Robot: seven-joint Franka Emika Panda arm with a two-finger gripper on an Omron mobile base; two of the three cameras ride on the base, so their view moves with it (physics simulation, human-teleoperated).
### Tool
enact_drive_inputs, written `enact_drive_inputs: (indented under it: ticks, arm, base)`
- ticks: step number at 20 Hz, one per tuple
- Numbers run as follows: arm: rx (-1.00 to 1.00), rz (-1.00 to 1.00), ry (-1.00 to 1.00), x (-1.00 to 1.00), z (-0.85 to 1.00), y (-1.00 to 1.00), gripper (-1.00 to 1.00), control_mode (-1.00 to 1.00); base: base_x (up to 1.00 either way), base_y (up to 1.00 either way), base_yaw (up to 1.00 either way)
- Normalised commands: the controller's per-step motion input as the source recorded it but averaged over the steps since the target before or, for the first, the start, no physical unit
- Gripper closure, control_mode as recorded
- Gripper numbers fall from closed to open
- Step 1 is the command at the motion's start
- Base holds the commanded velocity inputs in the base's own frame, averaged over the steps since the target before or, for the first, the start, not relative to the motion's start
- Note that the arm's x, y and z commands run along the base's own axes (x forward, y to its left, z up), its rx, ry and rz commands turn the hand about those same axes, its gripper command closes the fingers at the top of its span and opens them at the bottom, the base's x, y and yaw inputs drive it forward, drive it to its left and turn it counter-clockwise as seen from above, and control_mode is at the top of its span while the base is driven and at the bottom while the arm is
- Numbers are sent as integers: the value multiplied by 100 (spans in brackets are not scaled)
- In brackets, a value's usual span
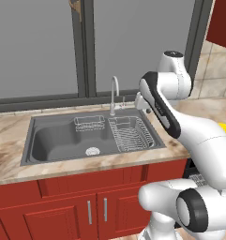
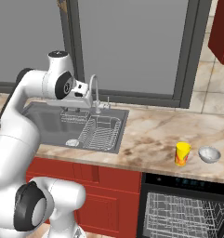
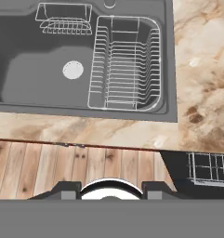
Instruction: Pick up the cup and bowl from the counter, place them in the dishwasher, and close the dishwasher door.
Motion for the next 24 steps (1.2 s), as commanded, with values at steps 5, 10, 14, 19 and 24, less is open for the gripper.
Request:
enact_drive_inputs:
  ticks: [5,10,14,19,24]
  arm:
    - [-6,0,0,0,-2,-14,-100,-100]
    - [-9,2,0,-2,-8,-28,-100,-100]
    - [-9,2,0,-1,-9,-31,-100,-100]
    - [-8,2,0,0,-7,-32,-100,-100]
    - [-7,1,0,-1,-7,-37,-100,-100]
  base:
    - [0,0,0]
    - [0,0,0]
    - [0,0,0]
    - [0,0,0]
    - [0,0,0]
